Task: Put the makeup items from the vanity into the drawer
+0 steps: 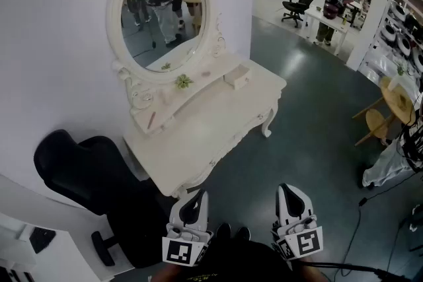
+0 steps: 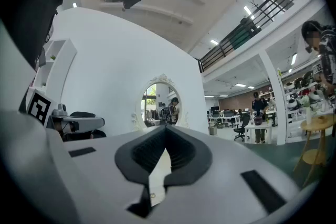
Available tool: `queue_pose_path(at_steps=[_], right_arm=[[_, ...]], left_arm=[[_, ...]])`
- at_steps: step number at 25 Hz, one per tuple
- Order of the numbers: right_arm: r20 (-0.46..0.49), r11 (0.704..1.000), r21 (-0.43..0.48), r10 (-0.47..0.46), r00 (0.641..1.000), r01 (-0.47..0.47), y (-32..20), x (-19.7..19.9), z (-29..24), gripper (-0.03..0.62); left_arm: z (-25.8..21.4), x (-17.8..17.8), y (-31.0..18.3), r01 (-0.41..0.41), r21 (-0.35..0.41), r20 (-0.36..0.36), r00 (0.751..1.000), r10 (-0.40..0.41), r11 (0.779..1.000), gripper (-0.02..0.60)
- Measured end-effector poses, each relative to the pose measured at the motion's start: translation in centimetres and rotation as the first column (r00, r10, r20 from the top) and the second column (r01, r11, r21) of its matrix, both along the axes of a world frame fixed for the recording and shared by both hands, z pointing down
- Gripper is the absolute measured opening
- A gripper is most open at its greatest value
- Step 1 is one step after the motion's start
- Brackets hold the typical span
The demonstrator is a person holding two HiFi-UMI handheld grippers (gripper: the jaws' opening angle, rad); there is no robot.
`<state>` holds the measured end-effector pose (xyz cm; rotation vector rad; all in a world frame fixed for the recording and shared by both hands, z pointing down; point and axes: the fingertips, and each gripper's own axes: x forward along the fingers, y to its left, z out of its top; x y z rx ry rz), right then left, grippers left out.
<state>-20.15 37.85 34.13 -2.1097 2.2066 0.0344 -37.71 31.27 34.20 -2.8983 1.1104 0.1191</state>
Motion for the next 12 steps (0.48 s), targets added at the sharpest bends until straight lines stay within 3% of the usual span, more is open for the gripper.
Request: queue_pose_path(at_steps=[12], right_arm=[[0.001, 1.0, 0.015, 0.0, 1.0, 0.0, -0.41, 0.35, -0.22, 0.0]], left_arm=[[-0.1, 0.16, -0.45, 0.003, 0.009, -0.016, 1.0, -0.003, 1.0, 0.021]])
